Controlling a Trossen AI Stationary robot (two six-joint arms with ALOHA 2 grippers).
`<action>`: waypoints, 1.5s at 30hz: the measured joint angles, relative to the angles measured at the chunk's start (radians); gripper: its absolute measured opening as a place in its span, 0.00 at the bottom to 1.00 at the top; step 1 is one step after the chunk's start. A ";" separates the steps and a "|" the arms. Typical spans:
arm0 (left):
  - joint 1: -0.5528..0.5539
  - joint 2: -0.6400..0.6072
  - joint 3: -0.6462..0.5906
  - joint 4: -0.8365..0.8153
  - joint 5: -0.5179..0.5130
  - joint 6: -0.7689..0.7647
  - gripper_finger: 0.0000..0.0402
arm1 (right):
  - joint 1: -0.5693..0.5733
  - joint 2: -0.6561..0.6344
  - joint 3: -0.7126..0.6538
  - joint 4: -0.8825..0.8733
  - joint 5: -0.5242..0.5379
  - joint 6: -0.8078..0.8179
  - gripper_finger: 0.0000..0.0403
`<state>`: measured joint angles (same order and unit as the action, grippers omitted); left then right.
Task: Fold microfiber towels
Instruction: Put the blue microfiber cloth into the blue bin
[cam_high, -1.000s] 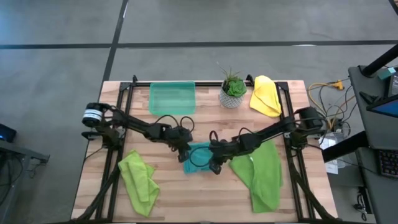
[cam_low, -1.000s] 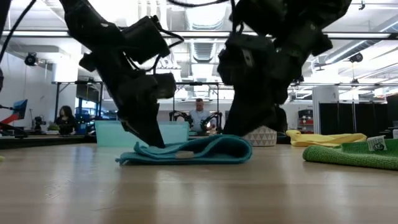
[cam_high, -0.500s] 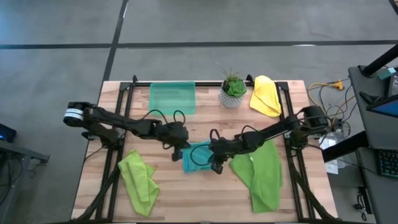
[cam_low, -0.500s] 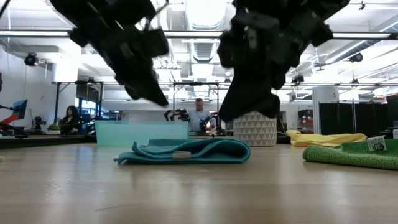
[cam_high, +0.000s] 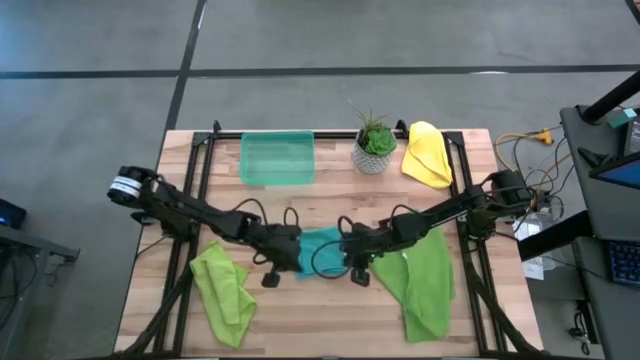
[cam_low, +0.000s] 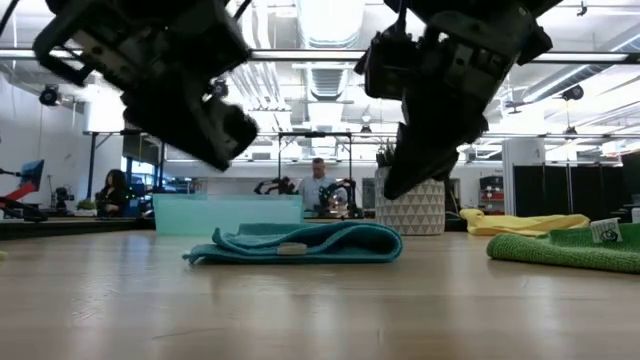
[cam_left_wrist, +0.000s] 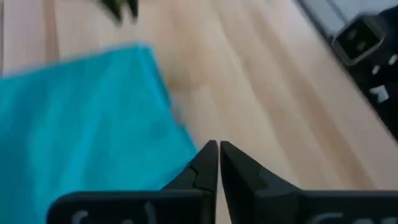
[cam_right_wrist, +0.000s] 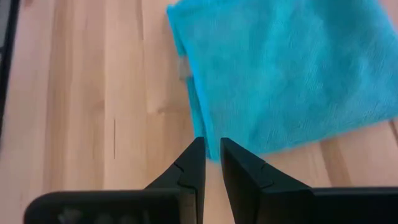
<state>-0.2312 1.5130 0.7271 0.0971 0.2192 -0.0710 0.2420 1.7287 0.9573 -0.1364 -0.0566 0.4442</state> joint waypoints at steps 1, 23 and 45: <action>-0.002 0.009 0.011 0.006 0.000 0.000 0.04 | 0.000 0.000 0.000 -0.017 -0.006 0.000 0.11; -0.006 0.318 0.188 -0.209 -0.098 -0.060 0.66 | 0.002 -0.044 -0.005 -0.109 -0.048 -0.036 0.11; -0.092 0.450 0.293 -0.419 -0.268 -0.160 0.02 | 0.002 -0.370 -0.008 -0.226 0.101 -0.027 0.11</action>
<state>-0.3229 1.9626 1.0199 -0.3218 -0.0487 -0.2306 0.2440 1.3589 0.9489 -0.3628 0.0443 0.4176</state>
